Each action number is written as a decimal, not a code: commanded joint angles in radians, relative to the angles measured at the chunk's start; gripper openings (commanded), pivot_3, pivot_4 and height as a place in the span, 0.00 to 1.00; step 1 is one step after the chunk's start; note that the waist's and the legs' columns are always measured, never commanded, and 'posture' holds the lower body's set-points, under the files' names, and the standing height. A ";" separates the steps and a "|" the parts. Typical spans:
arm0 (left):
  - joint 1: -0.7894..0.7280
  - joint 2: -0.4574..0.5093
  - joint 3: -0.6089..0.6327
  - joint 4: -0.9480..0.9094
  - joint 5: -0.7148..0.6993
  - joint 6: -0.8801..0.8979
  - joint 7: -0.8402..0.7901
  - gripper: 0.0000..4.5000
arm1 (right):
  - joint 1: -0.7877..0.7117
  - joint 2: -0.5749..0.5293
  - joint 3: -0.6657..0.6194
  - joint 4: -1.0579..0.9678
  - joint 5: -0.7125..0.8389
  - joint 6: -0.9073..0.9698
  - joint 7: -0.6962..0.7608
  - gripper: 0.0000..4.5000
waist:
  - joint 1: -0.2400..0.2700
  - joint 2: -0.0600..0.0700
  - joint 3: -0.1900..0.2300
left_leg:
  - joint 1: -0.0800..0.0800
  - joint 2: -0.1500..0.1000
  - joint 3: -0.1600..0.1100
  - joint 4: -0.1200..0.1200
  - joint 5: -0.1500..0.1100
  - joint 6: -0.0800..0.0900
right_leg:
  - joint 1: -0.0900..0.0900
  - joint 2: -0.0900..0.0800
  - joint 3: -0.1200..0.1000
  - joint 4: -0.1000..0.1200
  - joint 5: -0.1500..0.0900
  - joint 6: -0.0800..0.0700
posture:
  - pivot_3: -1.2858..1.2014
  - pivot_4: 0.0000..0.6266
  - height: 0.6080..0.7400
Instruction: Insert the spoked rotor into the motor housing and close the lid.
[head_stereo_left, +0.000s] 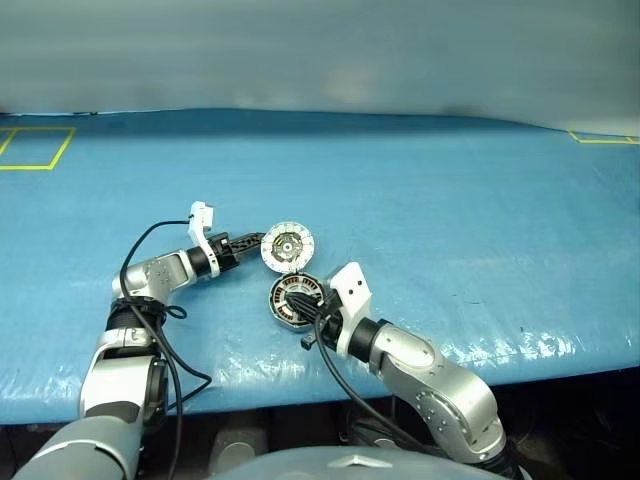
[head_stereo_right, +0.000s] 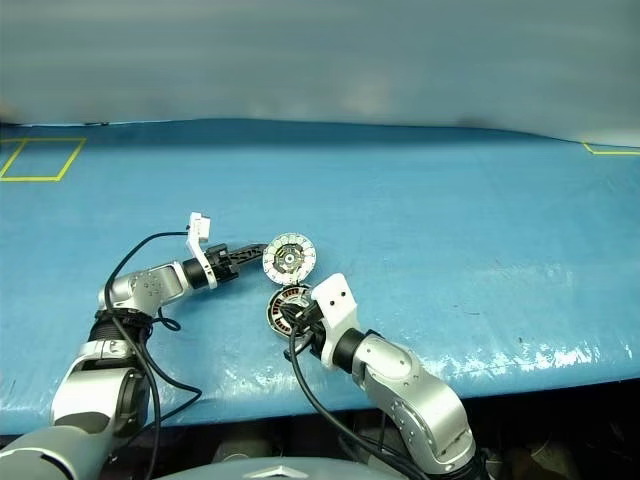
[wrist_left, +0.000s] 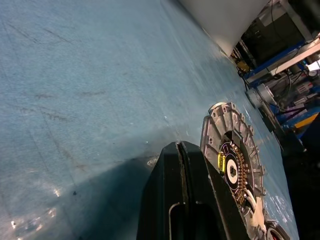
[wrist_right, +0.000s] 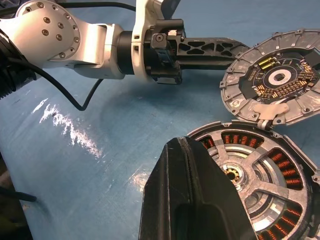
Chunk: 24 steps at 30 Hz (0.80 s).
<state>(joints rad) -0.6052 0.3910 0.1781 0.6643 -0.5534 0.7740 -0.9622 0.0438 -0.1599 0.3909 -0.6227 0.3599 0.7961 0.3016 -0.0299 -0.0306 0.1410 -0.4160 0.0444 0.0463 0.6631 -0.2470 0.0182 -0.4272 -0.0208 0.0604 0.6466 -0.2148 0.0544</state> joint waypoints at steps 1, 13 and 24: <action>-0.025 -0.013 0.010 -0.015 -0.036 0.020 -0.062 0.00 | -0.001 -0.003 0.000 -0.050 0.013 0.000 -0.005 0.00 | 0.000 0.000 0.000 | 0.000 0.000 0.000 0.000 0.000 0.000 | 0.000 0.000 0.000 0.000 0.000 0.000 | 0.52 0.24 1.00; -0.031 -0.010 0.005 -0.057 -0.059 0.055 -0.143 0.00 | -0.012 -0.029 0.012 -0.046 -0.008 0.034 -0.032 0.00 | 0.000 0.000 0.000 | 0.000 0.000 0.000 0.001 0.000 0.000 | 0.000 0.000 0.000 0.000 0.000 0.000 | 0.52 0.24 1.00; -0.014 0.004 0.003 -0.134 -0.063 0.080 -0.130 0.00 | -0.007 -0.049 0.015 -0.041 -0.037 0.039 -0.049 0.00 | -0.001 0.000 0.000 | 0.000 0.000 0.000 0.002 0.000 0.000 | 0.000 0.001 0.000 0.001 0.000 -0.001 | 0.52 0.24 1.00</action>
<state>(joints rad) -0.6083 0.3953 0.1280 0.5713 -0.5907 0.8644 -1.1330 0.0399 -0.2120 0.4040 -0.6329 0.3216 0.8397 0.2557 -0.0307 -0.0307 0.1410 -0.4158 0.0448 0.0457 0.6648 -0.2470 0.0182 -0.4271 -0.0203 0.0609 0.6475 -0.2151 0.0539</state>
